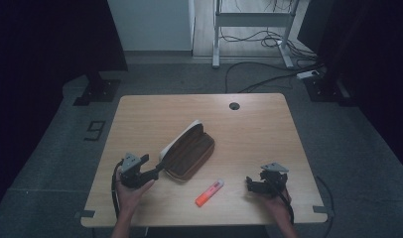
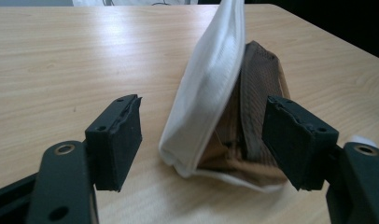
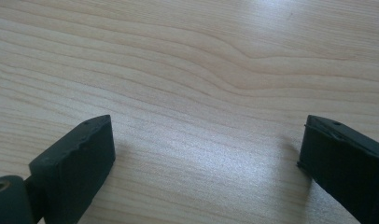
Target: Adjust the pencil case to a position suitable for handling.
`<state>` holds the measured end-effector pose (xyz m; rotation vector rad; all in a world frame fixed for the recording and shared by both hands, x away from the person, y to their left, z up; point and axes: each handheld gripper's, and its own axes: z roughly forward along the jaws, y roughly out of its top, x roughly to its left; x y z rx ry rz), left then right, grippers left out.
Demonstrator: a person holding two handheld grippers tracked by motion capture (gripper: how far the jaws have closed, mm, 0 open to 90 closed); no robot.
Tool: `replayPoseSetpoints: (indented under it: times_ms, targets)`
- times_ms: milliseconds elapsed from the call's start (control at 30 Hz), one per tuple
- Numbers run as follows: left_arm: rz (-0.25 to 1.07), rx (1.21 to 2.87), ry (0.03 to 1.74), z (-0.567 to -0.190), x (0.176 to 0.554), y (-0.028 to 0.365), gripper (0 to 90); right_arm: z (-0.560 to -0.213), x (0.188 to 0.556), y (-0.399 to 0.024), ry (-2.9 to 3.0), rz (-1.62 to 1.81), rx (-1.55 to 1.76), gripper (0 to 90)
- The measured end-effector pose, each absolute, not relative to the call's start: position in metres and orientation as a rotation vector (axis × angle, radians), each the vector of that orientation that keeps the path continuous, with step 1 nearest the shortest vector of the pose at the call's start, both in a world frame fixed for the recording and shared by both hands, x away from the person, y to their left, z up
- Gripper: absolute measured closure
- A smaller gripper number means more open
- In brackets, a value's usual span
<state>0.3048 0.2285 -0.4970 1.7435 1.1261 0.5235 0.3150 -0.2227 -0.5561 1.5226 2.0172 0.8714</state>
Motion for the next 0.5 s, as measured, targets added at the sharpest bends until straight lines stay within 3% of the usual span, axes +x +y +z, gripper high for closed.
replayPoseSetpoints:
  times_ms: [500]
  targets:
    - [0.478,1.798,1.075,-0.504,0.282,0.214,31.7,-0.556,0.315,-0.223,2.016,0.873,1.522,3.1]
